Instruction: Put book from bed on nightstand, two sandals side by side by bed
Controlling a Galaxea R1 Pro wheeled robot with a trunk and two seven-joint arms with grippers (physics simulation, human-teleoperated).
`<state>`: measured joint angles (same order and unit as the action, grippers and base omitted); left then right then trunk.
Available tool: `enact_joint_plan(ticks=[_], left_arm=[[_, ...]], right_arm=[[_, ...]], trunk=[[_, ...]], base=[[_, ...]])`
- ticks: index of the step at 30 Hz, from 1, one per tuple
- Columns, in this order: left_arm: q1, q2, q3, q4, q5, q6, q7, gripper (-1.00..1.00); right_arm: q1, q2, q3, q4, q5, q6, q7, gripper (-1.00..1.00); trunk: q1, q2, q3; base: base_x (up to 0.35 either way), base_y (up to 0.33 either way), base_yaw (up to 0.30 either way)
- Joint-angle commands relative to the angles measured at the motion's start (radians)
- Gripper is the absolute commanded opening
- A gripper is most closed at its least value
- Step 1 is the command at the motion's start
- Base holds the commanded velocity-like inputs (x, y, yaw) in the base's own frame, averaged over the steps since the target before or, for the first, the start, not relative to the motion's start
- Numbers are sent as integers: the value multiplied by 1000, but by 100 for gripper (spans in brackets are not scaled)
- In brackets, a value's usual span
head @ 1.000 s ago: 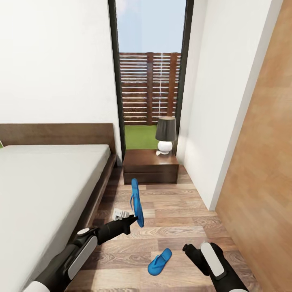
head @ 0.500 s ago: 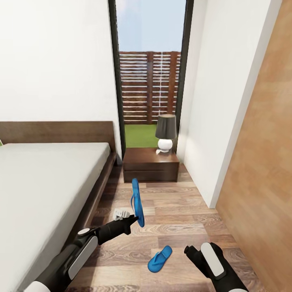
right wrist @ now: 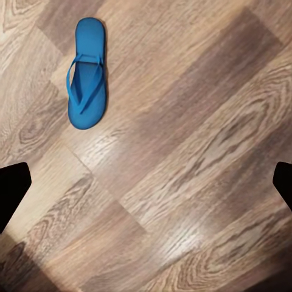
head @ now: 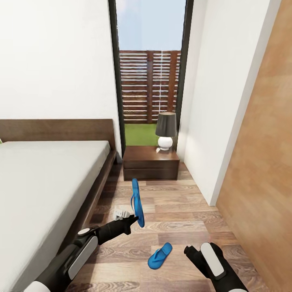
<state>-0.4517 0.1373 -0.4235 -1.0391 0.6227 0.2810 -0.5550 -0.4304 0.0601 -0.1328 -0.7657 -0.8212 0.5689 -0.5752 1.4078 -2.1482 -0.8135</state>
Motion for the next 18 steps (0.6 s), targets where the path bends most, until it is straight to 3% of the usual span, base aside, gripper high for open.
enact_joint_plan(ticks=[1,18], left_arm=[[-1,1,-1,-1,12,9,0,-100],[-1,1,-2,0,12,7,0,-100]], right_arm=[[-1,1,-3,-2,-9,2,-8,100],[-1,1,-2,30,-9,-1,-5,100]], trunk=[[4,-8,-4],[69,-127,-58]], base=[[0,0,0],[0,0,0]])
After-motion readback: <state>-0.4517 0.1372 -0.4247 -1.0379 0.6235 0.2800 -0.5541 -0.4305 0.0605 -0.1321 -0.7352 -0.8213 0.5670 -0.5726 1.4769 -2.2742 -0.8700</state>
